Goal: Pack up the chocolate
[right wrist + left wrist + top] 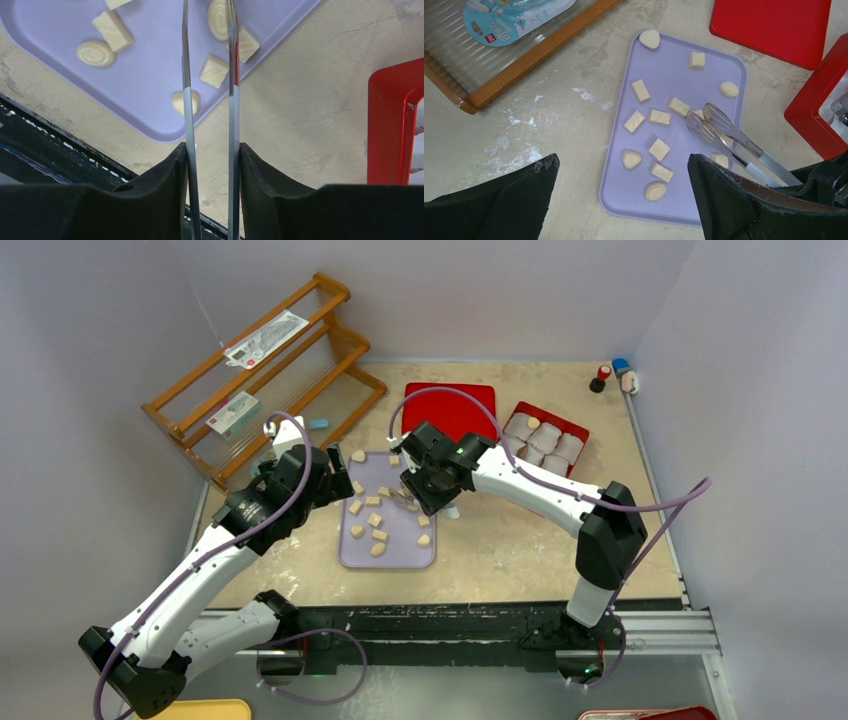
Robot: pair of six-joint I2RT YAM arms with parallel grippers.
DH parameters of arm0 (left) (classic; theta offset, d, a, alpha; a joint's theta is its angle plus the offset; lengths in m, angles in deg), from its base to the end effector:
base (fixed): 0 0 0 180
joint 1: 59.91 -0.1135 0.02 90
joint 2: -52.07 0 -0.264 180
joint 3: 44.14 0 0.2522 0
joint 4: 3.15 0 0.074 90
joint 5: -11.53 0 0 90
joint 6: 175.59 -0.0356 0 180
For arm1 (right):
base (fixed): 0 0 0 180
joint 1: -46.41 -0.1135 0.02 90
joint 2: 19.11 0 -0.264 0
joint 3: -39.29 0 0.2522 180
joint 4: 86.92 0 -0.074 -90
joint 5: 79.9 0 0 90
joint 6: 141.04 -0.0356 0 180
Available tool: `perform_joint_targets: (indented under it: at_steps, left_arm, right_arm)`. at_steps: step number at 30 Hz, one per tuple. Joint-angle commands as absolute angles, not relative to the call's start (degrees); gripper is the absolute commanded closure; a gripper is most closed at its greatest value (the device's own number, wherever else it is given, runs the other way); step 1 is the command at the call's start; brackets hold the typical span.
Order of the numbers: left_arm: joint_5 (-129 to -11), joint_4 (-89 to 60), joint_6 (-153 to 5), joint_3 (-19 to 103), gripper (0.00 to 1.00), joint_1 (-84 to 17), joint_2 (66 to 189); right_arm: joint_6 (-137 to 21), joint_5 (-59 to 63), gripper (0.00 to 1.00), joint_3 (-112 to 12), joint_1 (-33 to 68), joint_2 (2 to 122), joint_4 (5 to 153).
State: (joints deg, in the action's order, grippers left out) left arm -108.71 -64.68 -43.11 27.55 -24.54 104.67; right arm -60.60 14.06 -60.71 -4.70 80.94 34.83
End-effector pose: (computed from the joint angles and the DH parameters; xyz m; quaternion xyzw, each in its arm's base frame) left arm 0.1533 -0.0868 0.3350 -0.1598 0.8752 -0.0589 0.4528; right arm 0.2379 0.2910 0.2801 -0.3322 0.9022 0.1092 0.2524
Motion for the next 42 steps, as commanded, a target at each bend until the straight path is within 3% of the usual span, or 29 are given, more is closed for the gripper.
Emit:
perform_joint_targets:
  at_steps: [1,15,30,42]
  left_arm:
    - [-108.5,-64.8,-42.1,26.9,0.00,-24.5,103.9]
    - [-108.6,-65.2,-42.4,26.5,0.00,-24.5,103.1]
    - [-108.3,-64.1,-43.0,26.1,0.00,-24.5,103.3]
    - [-108.0,-63.1,-44.1,26.1,0.00,-24.6,103.8]
  right_arm:
    - [-59.6,15.3,0.60,-61.7,-5.2,81.2,34.2]
    - [-60.1,16.4,0.61,-61.8,-5.3,85.4,36.5]
    - [-61.2,18.4,1.00,-61.9,-5.4,81.7,32.7]
    - [-61.6,19.0,1.00,-65.3,-5.5,80.7,31.8]
